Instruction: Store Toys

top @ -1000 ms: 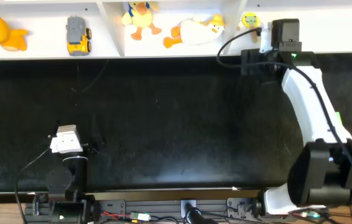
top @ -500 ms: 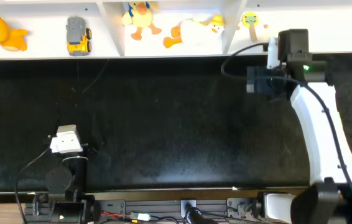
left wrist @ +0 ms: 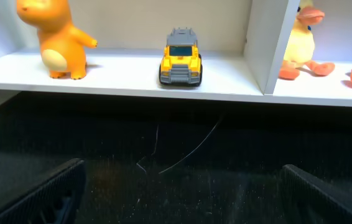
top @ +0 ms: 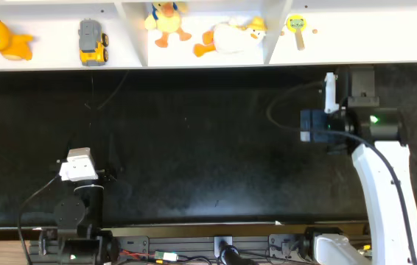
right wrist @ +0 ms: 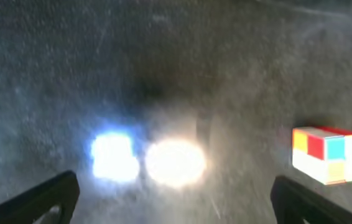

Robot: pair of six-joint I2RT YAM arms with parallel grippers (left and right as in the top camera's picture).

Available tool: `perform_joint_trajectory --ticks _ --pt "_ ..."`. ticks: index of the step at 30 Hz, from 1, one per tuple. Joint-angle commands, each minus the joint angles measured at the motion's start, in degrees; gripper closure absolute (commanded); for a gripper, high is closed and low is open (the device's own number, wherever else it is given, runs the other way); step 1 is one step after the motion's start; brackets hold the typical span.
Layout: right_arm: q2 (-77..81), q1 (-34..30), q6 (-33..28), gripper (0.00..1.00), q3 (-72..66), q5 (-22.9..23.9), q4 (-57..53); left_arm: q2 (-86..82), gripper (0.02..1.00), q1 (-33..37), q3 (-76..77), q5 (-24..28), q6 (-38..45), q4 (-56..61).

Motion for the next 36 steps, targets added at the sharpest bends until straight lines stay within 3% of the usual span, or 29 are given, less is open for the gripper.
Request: perform_joint_trajectory --ticks 1,31,36 --pt "-3.5 0.2 0.2 0.003 -0.3 1.3 -1.8 -0.7 0.020 -0.2 -0.1 -0.7 1.3 -0.1" --pt "-3.5 0.2 0.2 0.005 -0.3 0.3 -3.5 -0.7 0.020 -0.2 -0.1 -0.7 1.3 -0.1" --pt "-3.9 -5.4 -3.5 0.003 -0.3 -3.2 -4.3 -0.7 0.020 -0.2 -0.1 -0.7 1.3 -0.1"
